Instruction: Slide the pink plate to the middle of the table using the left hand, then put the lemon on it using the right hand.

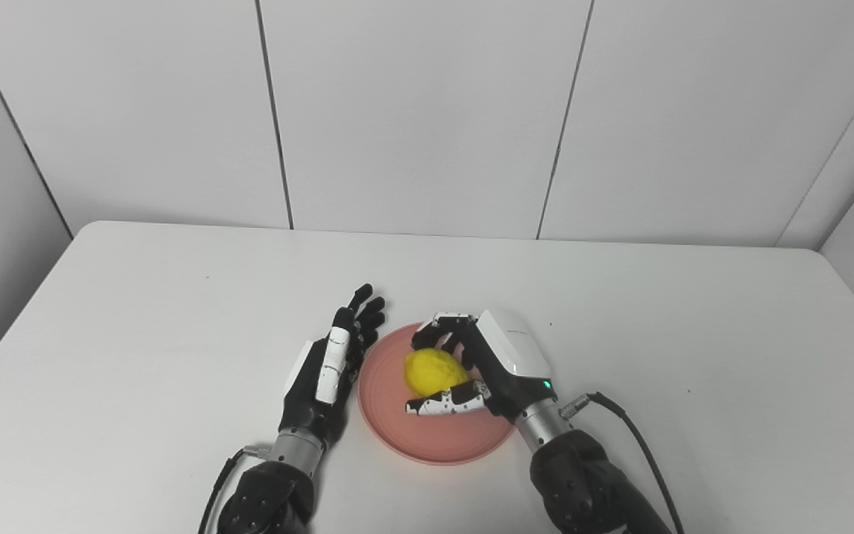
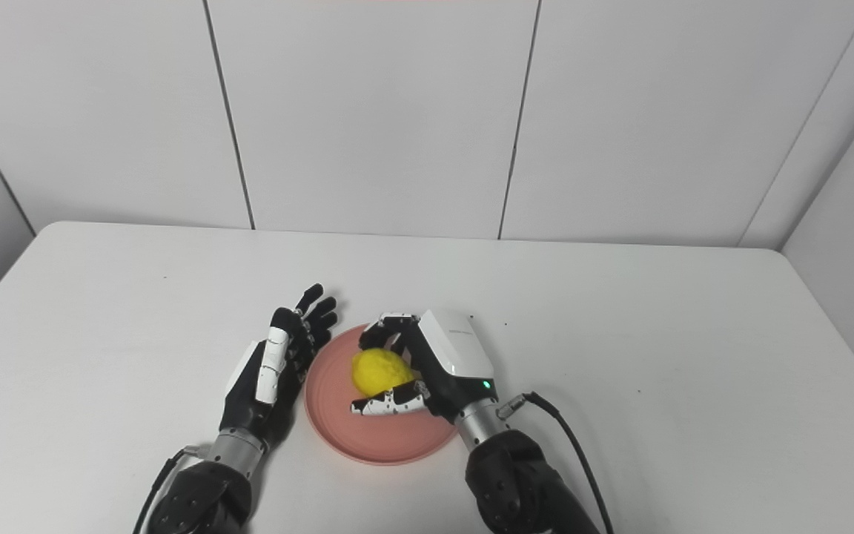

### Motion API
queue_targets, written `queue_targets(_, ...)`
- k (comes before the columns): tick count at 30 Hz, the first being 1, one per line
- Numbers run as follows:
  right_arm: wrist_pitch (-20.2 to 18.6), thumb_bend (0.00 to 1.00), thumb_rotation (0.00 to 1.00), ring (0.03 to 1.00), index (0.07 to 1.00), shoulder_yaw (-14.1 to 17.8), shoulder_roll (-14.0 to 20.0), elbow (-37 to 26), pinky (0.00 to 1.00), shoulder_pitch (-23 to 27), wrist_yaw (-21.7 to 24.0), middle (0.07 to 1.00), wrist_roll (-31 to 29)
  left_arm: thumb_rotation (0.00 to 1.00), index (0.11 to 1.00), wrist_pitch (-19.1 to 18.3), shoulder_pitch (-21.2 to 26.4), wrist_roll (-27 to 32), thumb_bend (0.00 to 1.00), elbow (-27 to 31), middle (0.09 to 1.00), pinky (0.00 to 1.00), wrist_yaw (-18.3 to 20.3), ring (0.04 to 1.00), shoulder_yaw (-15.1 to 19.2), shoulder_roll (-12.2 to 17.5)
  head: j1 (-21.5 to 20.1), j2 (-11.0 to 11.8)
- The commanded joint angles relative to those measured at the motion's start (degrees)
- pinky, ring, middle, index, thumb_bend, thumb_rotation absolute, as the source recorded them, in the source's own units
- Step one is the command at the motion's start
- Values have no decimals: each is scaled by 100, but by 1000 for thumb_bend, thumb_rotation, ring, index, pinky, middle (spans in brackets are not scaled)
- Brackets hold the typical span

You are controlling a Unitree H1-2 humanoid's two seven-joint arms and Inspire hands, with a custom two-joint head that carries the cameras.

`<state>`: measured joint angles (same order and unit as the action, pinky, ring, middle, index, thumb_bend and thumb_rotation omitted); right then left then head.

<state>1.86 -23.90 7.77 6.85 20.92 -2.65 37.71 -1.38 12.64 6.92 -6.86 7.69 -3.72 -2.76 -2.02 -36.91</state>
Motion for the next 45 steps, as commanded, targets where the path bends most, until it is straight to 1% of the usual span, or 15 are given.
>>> queue_targets(1,225,614,97,680,621,-27,85,-179,657,44,172,688,-33,1000,948,90,15,-78,872,38,945,983,-45,952,11,16,7,6)
queue_targets(2,254,646,155,714,690,-32,111,-224,689,28,226,721,-67,1000,950,103,10,-71,867,36,946,982,-35,953,13,23,1,2)
queue_targets(7,201,658,279,762,763,-15,193,-478,740,-69,498,770,-119,1000,949,80,-28,-45,866,68,945,984,-11,951,9,38,3,-14)
queue_targets(12,-92,647,379,838,835,64,256,-955,804,-199,992,844,-156,1000,949,52,-57,9,860,85,944,983,7,952,27,44,-25,-6)
queue_targets(15,-186,642,403,865,857,130,257,-1173,824,-263,1203,869,-169,1000,950,49,-64,37,859,74,945,984,23,954,39,57,-35,-5)
queue_targets(17,-273,618,513,940,924,213,265,-1361,876,-334,1396,953,-339,1000,954,45,-82,18,852,96,948,987,25,956,38,76,-42,-4)
queue_targets(19,-301,610,648,990,987,309,256,-1469,936,-409,1502,993,-524,1000,950,53,-98,-2,853,96,945,990,14,954,45,91,-50,-2)
queue_targets(20,-228,615,697,996,995,362,256,-1481,937,-453,1472,997,-609,1000,947,59,-109,-2,854,96,942,986,6,951,54,94,-56,4)
queue_targets(23,56,625,760,1000,1000,556,205,-1432,928,-587,1223,1000,-808,1000,944,74,-144,10,850,120,940,980,4,948,70,108,-81,9)
queue_targets(25,230,658,812,1000,1000,732,124,-1370,985,-682,1011,1000,-1000,1000,947,91,-181,18,837,146,940,974,25,948,78,128,-90,13)
queue_targets(28,139,668,911,1000,1000,956,5,-1436,989,-804,885,1000,-1265,1000,952,106,-227,28,827,181,944,974,56,954,84,157,-117,9)
queue_targets(31,122,654,934,1000,1000,1147,-73,-1466,950,-873,867,1000,-1557,1000,955,120,-250,24,828,210,947,973,78,956,73,186,-133,14)
queue_targets(35,112,617,935,1000,1000,1337,-104,-1472,974,-925,876,1000,-1897,1000,962,211,-283,38,826,214,955,972,103,964,84,220,-151,22)
queue_targets(41,52,607,995,1000,1000,1507,-122,-1415,989,-954,783,1000,-2000,1000,950,231,-302,59,833,258,951,967,62,960,153,209,-154,22)
queue_targets(45,77,598,1000,1000,1000,1576,-161,-1302,992,-949,721,1000,-2083,1000,950,247,-302,72,819,296,953,968,84,961,180,216,-160,29)
